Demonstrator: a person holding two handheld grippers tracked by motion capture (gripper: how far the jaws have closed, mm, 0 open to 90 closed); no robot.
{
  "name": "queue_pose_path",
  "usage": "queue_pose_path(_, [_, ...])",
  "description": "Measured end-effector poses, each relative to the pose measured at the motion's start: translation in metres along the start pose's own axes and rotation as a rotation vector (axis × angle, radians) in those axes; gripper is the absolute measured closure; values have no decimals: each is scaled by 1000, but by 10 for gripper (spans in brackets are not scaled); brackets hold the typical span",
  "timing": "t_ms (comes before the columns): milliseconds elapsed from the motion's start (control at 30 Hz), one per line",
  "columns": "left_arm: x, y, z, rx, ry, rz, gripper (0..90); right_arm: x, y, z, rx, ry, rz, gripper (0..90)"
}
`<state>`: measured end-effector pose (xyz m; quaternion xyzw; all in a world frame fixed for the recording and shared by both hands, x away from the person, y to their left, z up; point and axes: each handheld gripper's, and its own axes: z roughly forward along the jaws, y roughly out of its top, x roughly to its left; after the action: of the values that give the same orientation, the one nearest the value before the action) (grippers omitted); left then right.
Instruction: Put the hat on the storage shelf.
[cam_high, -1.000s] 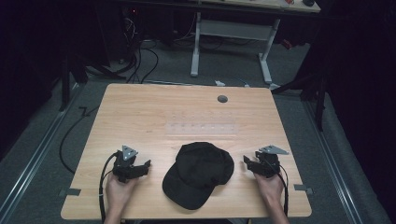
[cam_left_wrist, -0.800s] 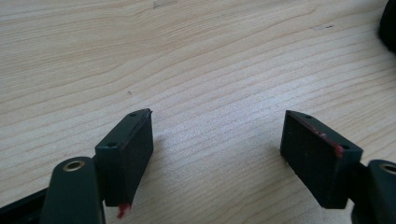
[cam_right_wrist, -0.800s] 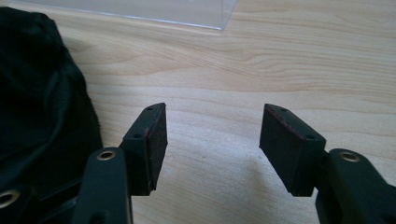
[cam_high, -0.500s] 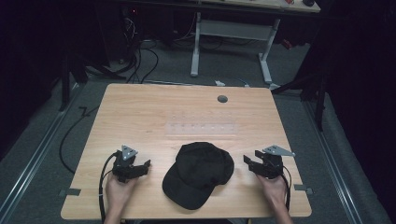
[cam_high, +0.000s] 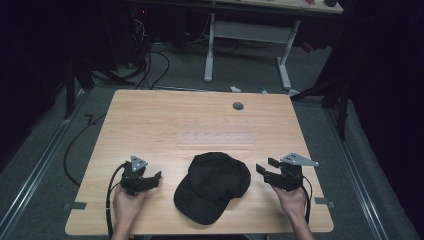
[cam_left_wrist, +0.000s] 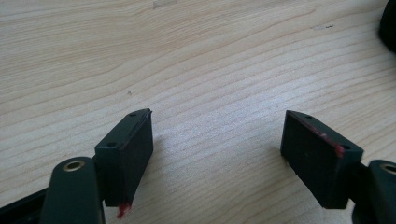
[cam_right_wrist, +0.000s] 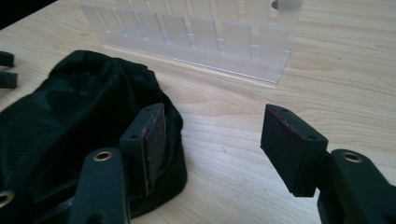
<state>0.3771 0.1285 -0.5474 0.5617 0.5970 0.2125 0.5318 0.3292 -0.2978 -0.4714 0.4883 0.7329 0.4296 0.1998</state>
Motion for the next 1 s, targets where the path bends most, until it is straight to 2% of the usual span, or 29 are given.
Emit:
queue_pose_path(233, [0,0,0,-1,2,-2,257,11,10,-2,-2,46,-22,395])
queue_pose_path(267, [0,0,0,-1,2,-1,257,16,14,-3,3,59,-42,385])
queue_pose_path(433, [0,0,1,-3,3,-5,256,24,21,-1,13,75,-60,360])
queue_pose_path(600, [0,0,0,-2,3,-3,254,33,26,9,26,106,-63,338])
queue_pose_path(700, [0,0,0,-3,3,-4,255,39,29,21,54,127,-67,331])
queue_pose_path(1000, [0,0,1,-3,4,-2,252,44,36,35,84,127,-64,328])
